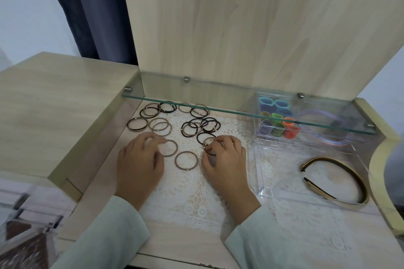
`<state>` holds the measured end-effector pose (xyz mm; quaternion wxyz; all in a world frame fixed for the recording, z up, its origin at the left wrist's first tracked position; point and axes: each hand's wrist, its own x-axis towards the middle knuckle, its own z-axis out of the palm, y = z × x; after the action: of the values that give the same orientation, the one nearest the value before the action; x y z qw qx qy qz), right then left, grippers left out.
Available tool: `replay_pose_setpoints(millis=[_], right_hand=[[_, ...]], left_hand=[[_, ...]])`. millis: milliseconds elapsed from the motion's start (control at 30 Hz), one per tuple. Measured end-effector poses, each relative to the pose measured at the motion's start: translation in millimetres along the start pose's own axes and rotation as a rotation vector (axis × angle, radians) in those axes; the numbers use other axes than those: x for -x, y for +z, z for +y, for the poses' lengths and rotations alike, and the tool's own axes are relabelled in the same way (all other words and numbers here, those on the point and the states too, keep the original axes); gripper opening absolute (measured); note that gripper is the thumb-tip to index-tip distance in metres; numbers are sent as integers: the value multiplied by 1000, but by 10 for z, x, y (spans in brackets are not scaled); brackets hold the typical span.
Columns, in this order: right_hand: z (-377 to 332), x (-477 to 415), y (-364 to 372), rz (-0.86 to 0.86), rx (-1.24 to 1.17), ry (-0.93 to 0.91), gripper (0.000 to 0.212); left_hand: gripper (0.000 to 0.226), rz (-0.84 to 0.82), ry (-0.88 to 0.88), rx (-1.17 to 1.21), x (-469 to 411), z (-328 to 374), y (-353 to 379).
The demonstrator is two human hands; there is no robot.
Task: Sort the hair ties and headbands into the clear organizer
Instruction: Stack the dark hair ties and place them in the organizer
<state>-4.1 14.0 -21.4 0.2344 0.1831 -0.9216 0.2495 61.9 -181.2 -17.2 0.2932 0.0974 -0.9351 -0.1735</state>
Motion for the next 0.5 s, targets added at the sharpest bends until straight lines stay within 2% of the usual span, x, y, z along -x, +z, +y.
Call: replay_pose_setpoints(millis=[133, 200, 300, 500], right_hand=[[-8, 7, 1, 4, -46, -23, 8], [-8, 9, -4, -1, -54, -12, 8], [-10, 5, -14, -14, -55, -22, 7], [-23, 1, -21, -39, -44, -28, 6]], left_hand=[[40, -91, -216, -73, -14, -25, 32], [40, -101, -248, -96, -10, -15, 33], [24, -63, -280, -71, -11, -10, 10], [16, -41, -347, 22, -35, -26, -2]])
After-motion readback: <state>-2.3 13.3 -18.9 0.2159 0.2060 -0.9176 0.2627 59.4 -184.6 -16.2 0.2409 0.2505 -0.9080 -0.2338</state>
